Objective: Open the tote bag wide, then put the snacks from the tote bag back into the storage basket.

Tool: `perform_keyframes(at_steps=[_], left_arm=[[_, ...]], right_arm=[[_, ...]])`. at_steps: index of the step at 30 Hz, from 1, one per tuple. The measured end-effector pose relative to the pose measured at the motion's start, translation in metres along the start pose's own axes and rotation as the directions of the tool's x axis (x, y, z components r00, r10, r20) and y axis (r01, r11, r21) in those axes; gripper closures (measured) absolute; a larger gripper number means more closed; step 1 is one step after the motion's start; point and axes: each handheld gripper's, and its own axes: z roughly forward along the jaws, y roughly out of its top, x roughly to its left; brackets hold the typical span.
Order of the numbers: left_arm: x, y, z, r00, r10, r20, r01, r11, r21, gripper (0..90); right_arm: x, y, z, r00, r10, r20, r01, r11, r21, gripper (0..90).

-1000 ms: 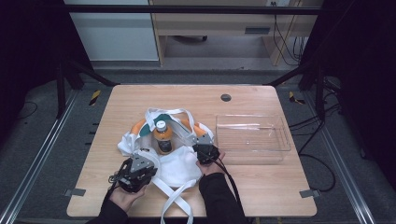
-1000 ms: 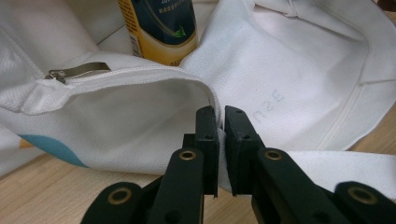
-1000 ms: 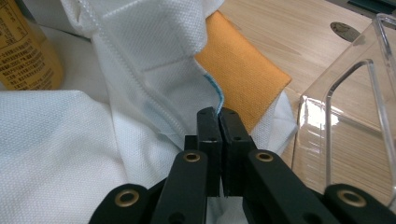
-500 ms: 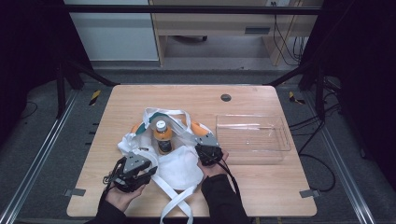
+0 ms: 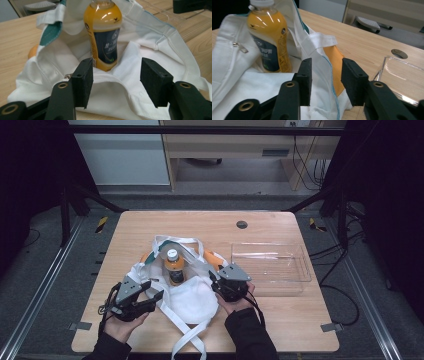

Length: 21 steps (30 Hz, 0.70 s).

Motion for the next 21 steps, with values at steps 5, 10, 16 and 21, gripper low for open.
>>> perform_keyframes(at_steps=[5,10,16,21], left_arm=[[0.006,0.005,-0.002,0.9999,0.006,0.009,-0.005,0.9998,-0.019,38.8],[0.011,0.01,-0.003,1.0,0.005,0.006,-0.005,0.9994,-0.036,35.2],[0.016,0.015,-0.004,0.9999,-0.007,0.009,0.007,0.9988,-0.047,33.7],[0.019,0.021,-0.002,0.9999,-0.013,0.006,0.014,0.9984,-0.055,33.3]], right_arm=[[-0.003,-0.006,-0.017,0.9972,-0.012,-0.073,0.011,1.0,-0.006,44.0],[-0.008,-0.015,-0.026,0.9946,-0.007,-0.104,0.007,1.0,0.003,36.2],[-0.015,-0.022,-0.042,0.991,-0.003,-0.134,0.004,1.0,0.004,28.6],[-0.019,-0.032,-0.056,0.9905,0.007,-0.137,-0.005,1.0,0.009,26.9]])
